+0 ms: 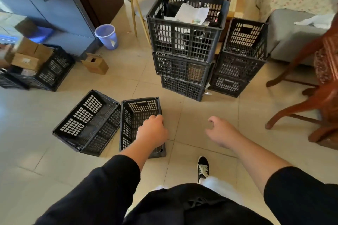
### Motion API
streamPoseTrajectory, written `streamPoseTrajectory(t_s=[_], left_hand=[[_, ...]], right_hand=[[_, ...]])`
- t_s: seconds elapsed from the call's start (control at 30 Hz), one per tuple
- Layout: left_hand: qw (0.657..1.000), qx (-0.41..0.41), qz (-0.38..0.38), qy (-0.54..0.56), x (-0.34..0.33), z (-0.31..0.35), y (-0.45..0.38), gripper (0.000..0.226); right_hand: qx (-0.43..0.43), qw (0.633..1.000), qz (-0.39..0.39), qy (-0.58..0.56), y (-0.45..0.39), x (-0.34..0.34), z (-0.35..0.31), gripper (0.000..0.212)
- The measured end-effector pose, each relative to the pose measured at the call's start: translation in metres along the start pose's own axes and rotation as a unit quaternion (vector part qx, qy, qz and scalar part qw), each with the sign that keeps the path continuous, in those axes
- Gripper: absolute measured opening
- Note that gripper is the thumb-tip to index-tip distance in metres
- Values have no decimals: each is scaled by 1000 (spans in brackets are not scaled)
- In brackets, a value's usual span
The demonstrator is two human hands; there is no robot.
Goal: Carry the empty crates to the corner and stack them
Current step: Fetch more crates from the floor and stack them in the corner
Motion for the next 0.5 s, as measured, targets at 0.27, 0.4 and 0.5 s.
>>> streamPoseTrajectory(t_s=[0.27, 0.4, 0.5], left_hand=[[995, 90, -6, 54, 27, 48, -57, 53], [982, 166, 10, 85, 37, 27, -84, 50], [972, 206, 23, 110, 43, 5, -109, 48]], right_hand=[[61, 993, -39, 94, -112, 103, -20, 58], [109, 981, -72, 141, -158, 114, -63, 56], [141, 966, -95, 193, -194, 114, -102, 56]])
Point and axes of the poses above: each hand's wrist, its own y-axis away from the middle knuckle, its own x-axis out of the back of the hand, z = x × y, the point moved 2 cm from there along -y, towards the middle knuckle
